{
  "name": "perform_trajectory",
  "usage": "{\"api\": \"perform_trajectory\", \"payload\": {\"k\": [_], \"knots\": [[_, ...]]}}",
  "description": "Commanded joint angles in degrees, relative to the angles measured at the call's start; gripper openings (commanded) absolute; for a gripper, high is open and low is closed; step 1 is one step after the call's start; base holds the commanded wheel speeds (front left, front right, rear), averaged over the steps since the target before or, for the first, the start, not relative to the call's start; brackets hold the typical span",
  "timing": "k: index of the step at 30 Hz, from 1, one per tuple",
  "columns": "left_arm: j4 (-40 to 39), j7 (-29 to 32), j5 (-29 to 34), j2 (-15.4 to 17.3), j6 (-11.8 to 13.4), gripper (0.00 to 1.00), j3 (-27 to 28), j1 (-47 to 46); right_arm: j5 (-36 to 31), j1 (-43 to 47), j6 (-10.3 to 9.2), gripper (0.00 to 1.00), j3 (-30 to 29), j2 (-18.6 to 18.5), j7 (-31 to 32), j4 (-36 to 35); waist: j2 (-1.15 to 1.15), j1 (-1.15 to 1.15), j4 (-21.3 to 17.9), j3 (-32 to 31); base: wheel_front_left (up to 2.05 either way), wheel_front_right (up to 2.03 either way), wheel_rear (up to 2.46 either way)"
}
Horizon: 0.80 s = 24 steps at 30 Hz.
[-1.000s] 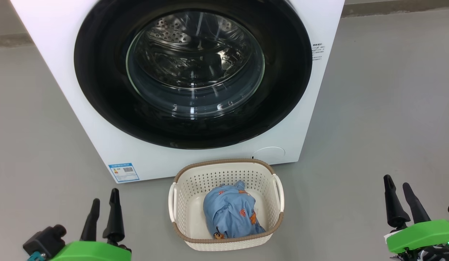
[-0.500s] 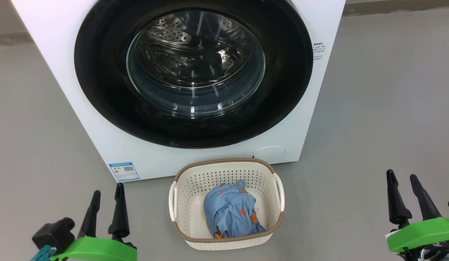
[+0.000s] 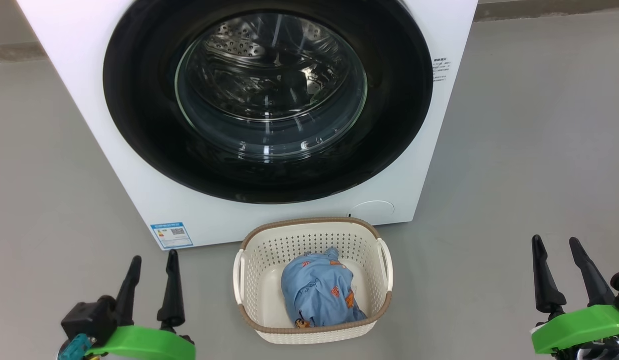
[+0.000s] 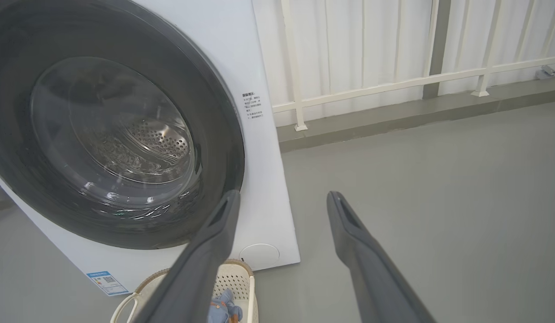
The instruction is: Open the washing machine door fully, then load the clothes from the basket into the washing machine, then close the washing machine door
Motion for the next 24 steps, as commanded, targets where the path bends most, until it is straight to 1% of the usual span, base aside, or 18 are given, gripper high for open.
{"api": "perform_trajectory", "payload": {"k": [1,20,24], "knots": [[-0.9,-1.0,1.8,0.7,-0.2,1.00,1.2,-3.0,-2.3,-0.9,0.29,1.00,0.9,-1.4,-0.9,-1.9,0.00,0.00,0.0,0.0,0.00,0.00,0.00],[0.7,-4.2,13.6,0.7,0.4,1.00,-0.1,-4.4,-14.2,-0.4,0.34,1.00,0.8,-2.9,-3.6,-3.2,0.00,0.00,0.3,-0.2,0.00,0.00,0.00],[0.7,-4.3,14.2,0.7,0.6,1.00,-0.3,-4.4,-14.4,-0.5,0.34,1.00,0.9,-3.0,-3.6,-3.2,0.00,0.00,0.3,-0.2,0.00,0.00,0.00]]}}
